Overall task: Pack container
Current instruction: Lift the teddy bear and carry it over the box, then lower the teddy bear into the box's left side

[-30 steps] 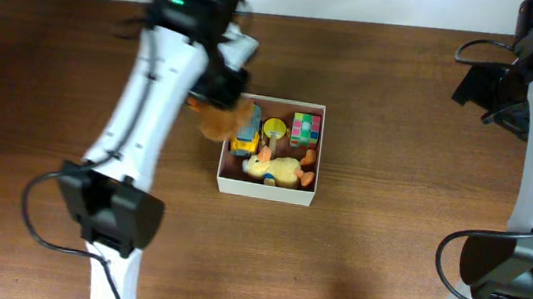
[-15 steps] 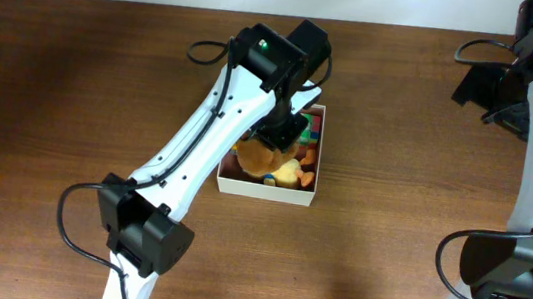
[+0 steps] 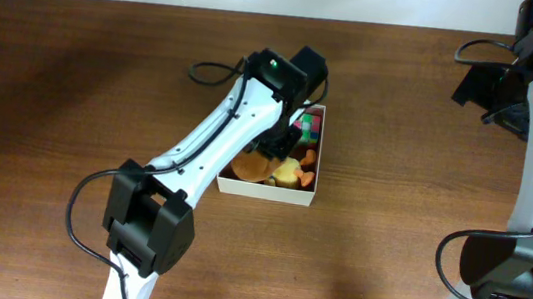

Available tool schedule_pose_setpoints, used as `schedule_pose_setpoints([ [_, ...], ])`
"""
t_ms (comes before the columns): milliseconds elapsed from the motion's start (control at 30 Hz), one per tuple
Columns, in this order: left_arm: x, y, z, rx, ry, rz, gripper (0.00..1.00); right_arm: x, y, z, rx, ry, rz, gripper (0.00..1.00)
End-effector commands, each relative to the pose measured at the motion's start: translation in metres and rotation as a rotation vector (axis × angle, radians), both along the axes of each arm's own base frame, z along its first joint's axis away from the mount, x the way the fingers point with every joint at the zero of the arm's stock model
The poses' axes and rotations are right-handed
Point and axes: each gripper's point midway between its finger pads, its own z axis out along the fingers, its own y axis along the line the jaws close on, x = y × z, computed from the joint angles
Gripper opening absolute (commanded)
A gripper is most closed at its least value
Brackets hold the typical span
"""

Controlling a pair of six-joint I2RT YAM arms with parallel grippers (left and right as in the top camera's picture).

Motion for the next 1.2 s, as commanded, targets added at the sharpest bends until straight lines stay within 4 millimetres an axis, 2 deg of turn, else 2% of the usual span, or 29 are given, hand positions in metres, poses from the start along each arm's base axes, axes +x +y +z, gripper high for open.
schedule_pose_setpoints([
  [0,0.011,0.022,0.004,0.091,-0.099,0.119,0.02,-0.001,-0.004,-0.004,-0.011,0.012,-0.018,0.99],
  [233,0.021,0.025,-0.012,0.087,-0.157,0.257,0.02,-0.001,-0.004,-0.004,-0.011,0.012,-0.018,0.99],
  [433,0.018,0.018,-0.026,0.052,-0.134,0.274,0.03,-0.001,-0.004,-0.004,-0.011,0.012,-0.018,0.99],
  [567,0.019,0.014,-0.024,0.03,-0.133,0.274,0.18,-0.001,-0.004,-0.004,-0.011,0.012,-0.018,0.99],
  [667,0.022,0.012,-0.015,0.019,-0.146,0.275,0.31,-0.001,-0.004,-0.004,-0.011,0.012,-0.018,0.99],
  [800,0.028,0.009,0.014,-0.015,-0.184,0.278,0.38,-0.001,-0.004,-0.004,-0.011,0.012,-0.018,0.99],
  [867,0.03,0.009,0.038,-0.036,-0.22,0.28,0.4,-0.001,-0.004,-0.004,-0.011,0.012,-0.018,0.99],
  [933,0.03,0.011,0.05,-0.041,-0.238,0.281,0.41,-0.001,-0.004,-0.004,-0.011,0.012,-0.018,0.99],
  [1033,0.025,0.014,0.058,-0.039,-0.24,0.282,0.4,-0.001,-0.004,-0.004,-0.011,0.012,-0.018,0.99],
  [1167,0.02,0.02,0.055,-0.01,-0.219,0.28,0.4,-0.001,-0.004,-0.004,-0.011,0.012,-0.018,0.99],
])
